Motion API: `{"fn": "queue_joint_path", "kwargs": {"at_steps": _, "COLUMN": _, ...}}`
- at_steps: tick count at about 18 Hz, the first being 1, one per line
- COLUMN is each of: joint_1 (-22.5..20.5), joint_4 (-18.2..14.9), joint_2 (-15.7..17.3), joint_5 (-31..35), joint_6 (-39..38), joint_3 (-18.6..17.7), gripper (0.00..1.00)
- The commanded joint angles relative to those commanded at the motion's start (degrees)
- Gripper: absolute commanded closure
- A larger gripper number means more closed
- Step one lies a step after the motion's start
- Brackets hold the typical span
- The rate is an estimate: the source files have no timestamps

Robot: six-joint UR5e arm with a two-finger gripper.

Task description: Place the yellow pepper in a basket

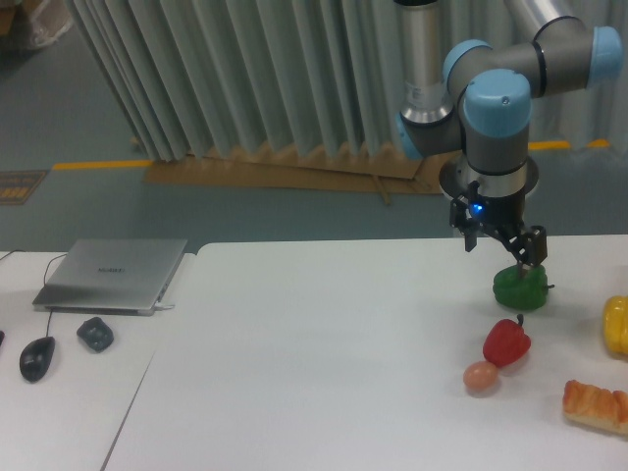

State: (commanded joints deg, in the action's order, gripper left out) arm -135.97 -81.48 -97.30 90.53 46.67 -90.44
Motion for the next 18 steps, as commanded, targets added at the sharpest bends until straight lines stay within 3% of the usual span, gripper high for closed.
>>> {"fn": "queue_joint_path", "kwargs": {"at_steps": 5, "joint_1": 0.18, "joint_4": 2.64, "joint_2": 0.18, "joint_5": -0.18, "joint_6": 0.35, "joint_3": -1.76, "gripper": 0.00}}
{"fn": "queue_joint_path", "kwargs": {"at_steps": 11, "joint_1": 0.26, "joint_4": 2.56, "joint_2": 0.00, "joint_5": 0.09, "joint_6": 0.35, "joint_3": -1.58, "gripper": 0.00}}
{"fn": "queue_joint_path", "kwargs": {"at_steps": 18, "joint_1": -0.09, "joint_4": 2.73, "joint_2": -2.37, "joint_5": 1.14, "joint_6": 0.53, "joint_3": -0.88, "gripper": 0.00}}
